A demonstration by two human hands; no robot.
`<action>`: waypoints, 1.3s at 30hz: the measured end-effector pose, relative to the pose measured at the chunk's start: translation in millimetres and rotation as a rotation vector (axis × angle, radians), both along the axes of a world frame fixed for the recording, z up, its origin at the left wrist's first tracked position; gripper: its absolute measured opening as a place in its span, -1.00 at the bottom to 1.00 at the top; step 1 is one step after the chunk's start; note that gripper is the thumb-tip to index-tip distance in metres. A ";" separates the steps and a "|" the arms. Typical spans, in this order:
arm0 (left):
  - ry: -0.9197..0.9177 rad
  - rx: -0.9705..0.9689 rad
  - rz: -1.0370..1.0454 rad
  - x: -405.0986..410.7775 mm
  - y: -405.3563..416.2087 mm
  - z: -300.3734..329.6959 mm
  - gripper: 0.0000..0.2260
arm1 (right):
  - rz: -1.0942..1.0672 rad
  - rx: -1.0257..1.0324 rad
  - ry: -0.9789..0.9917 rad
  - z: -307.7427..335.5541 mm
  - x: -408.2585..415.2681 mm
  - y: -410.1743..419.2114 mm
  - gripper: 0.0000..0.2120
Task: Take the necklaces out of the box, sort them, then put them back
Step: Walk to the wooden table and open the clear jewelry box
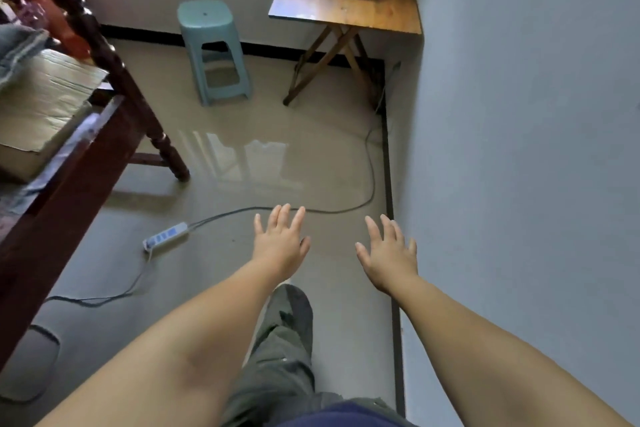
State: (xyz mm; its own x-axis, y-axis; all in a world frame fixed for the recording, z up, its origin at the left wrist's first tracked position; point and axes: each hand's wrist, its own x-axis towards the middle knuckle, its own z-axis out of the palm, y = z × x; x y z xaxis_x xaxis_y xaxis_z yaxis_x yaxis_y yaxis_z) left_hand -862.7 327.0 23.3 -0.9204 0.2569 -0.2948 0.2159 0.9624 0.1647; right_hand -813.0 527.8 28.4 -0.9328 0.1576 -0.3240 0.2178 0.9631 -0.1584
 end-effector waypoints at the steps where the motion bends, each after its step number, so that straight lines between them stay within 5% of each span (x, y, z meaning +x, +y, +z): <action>1: 0.006 0.001 -0.008 -26.3 -0.5 -1.8 -0.48 | -0.003 -0.003 0.007 -1.7 -27.6 2.0 -0.44; 17: 0.011 -0.028 -0.158 -408.2 40.4 9.1 -0.48 | -0.093 -0.016 -0.016 5.9 -398.3 40.9 -0.44; 39: 0.004 0.111 -0.004 -932.8 164.3 -3.0 -0.47 | -0.046 0.035 0.005 -6.7 -924.4 182.3 -0.46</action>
State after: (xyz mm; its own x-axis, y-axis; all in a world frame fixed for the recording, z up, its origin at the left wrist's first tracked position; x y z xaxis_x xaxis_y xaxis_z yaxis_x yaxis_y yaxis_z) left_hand -1795.5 491.4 20.3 -0.9202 0.2918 -0.2609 0.2210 0.9374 0.2690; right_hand -1737.5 710.0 21.7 -0.9261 0.2110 -0.3128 0.2608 0.9571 -0.1265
